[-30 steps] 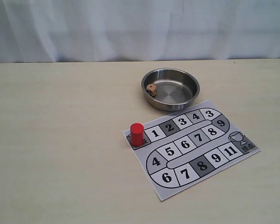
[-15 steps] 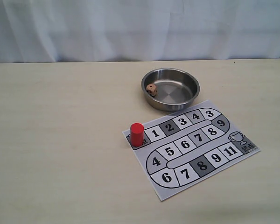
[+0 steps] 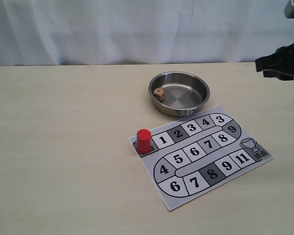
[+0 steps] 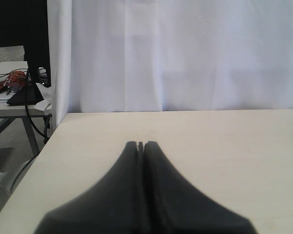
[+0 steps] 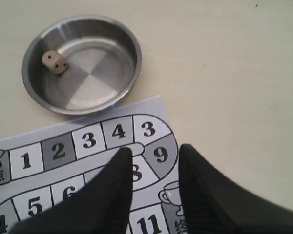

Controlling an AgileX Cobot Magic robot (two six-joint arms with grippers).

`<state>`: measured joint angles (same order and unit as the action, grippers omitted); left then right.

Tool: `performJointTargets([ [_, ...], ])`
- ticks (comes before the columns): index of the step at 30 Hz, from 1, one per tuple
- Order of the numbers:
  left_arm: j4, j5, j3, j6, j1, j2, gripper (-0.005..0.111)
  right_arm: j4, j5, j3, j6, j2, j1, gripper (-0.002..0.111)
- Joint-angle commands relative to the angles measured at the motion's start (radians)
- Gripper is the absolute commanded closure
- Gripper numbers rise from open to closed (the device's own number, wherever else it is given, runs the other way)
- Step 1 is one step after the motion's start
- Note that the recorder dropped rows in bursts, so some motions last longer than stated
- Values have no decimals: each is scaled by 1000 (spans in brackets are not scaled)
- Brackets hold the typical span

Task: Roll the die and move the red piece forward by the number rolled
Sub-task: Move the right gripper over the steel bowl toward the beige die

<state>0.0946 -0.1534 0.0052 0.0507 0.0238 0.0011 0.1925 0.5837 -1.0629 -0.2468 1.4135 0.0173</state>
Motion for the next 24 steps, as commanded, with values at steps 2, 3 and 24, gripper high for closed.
performJointTargets([
  [2, -1, 10, -5, 2, 0, -1, 107, 1, 165, -161, -10, 156, -3, 77],
  [3, -1, 10, -5, 2, 0, -1, 107, 5, 185, -183, -10, 184, -3, 77],
  [24, -1, 12, -5, 2, 0, -1, 107, 612, 411, -669, -868, 673, -3, 77],
])
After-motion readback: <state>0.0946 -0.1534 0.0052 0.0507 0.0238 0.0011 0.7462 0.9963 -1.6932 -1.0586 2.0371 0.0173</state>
